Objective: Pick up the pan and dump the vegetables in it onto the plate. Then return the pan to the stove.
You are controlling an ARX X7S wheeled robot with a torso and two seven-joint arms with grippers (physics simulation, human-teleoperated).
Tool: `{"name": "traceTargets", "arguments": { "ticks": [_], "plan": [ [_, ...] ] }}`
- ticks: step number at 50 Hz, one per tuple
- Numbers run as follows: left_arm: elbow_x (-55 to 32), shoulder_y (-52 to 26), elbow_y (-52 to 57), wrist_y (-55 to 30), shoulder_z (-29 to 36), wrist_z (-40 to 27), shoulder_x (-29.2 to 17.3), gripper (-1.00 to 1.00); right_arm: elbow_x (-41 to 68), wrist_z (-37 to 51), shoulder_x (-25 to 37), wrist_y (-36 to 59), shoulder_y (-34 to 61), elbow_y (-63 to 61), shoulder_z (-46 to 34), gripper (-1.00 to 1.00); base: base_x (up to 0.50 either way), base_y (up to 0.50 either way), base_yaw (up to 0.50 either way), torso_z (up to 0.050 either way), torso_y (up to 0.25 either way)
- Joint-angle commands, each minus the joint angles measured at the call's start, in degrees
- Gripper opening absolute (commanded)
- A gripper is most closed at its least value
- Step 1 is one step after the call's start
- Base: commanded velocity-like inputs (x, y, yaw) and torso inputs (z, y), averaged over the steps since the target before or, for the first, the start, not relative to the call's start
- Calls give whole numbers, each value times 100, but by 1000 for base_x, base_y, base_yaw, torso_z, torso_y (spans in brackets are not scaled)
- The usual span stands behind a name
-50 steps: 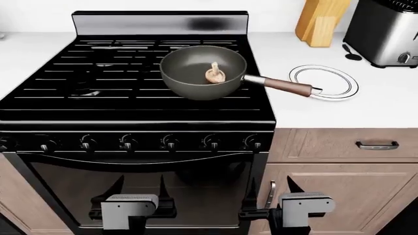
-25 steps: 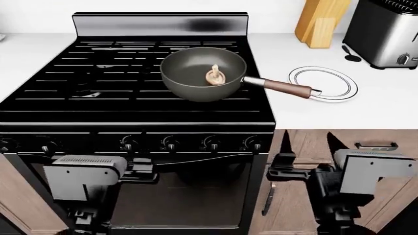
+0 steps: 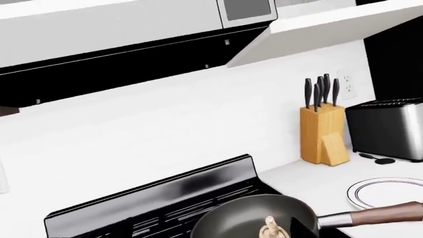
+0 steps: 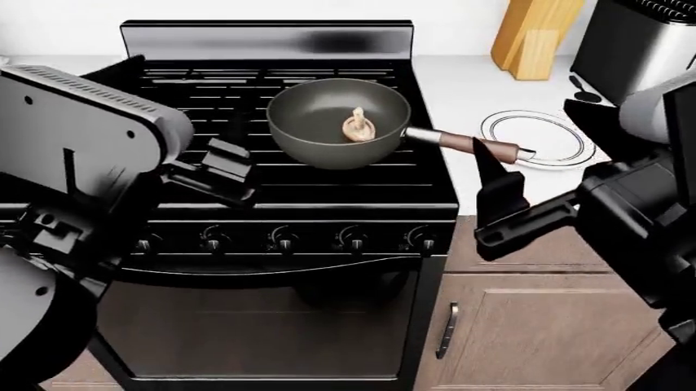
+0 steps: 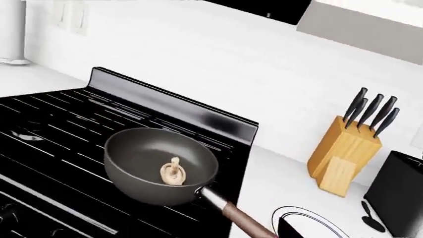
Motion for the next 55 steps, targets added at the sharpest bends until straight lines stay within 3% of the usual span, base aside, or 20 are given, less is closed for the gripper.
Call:
{"name": "traceTargets", "arguments": {
  "ticks": [1,18,55],
  "plan": [
    [-439,-934,118,-691,-82,-90,-139,100,1711,-55,888,649,1286,369,-228,100,0,0,0,0,0],
    [-628,-1078,89,-588,-81,-274,-177,100,1130,-1241,1227,711,1420,692,56,100,4,0,0,0,0],
    [-1309,-1266,103,-701,-358,-751,-351,100,928,-1622,1729,369,1464,741,-598,100,289,0,0,0,0]
  ]
}}
